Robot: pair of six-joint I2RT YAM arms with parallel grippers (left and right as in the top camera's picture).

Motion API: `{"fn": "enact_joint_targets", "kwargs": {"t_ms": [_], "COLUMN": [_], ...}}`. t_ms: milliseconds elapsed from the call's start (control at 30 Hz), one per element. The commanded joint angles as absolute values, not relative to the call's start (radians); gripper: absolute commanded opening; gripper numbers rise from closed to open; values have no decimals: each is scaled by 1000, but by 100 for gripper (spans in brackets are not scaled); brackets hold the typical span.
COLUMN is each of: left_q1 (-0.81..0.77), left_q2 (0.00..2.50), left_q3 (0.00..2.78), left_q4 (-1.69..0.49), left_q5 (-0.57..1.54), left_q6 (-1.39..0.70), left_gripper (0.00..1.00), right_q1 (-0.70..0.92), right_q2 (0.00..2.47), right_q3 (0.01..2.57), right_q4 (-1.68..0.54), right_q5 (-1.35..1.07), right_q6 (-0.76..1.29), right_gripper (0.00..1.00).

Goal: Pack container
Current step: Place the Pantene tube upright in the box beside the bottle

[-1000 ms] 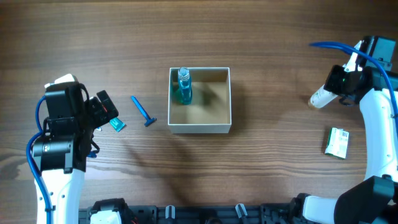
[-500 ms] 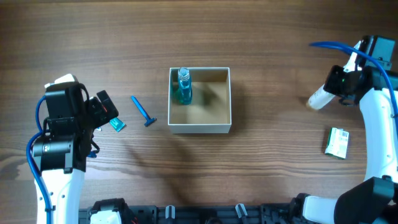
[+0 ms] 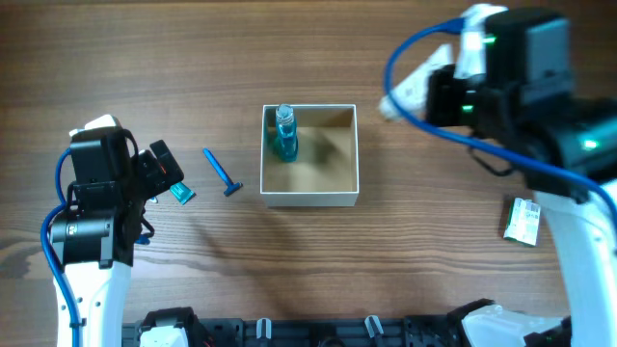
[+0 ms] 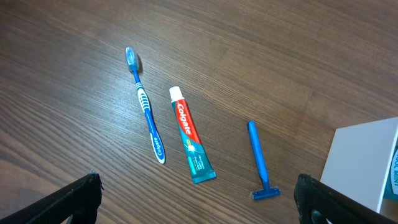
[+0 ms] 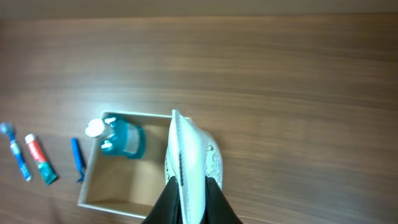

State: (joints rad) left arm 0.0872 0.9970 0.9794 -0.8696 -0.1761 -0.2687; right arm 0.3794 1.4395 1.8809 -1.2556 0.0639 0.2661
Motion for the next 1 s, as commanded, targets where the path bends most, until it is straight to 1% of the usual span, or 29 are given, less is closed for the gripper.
{"fn": "enact_joint_targets", "kwargs": {"t_ms": [0,133,267,367,467,633,667,700,767,800,833,967], "left_q1": [95,95,95,95,95,95,95,95,95,95,95,95], "left_q2": [997,997,997,997,997,997,997,997,997,997,997,997], "left_q3": [996,996,996,996,996,996,996,996,996,996,996,996], "left_q4": [-870,-870,-870,-870,-870,-873,-873,-873,-873,-873,-873,-873], "left_q5": [-199,-199,-199,-199,-199,-199,-199,-199,-199,-199,-199,-199], "left_q6": [-278,-278,-278,-278,-278,-278,-278,-278,-278,-278,-278,-278], "left_gripper": [100,100,100,100,100,100,100,100,100,100,100,100], "right_q1": [510,595,609,609,608,607,607,607,607,607,607,607], "right_q2": [1549,1662,1824,1912,1956,1962,1962,1962,1962,1962,1962,1962], "right_q3": [1900,1900,1900,1900,1900,1900,1900,1900,1900,1900,1900,1900], "right_q4": [-1193,-1158,-1144,-1102,-1051,-1024,-1027,-1031,-1040,-1042,-1042,-1056], "right_q5": [156,241,266,266,266,266,266,266,265,266,265,266], "right_q6": [336,430,500,500,497,499,497,496,496,496,496,496], "right_gripper": [4,4,4,4,4,4,10,18,30,43,49,50]}}
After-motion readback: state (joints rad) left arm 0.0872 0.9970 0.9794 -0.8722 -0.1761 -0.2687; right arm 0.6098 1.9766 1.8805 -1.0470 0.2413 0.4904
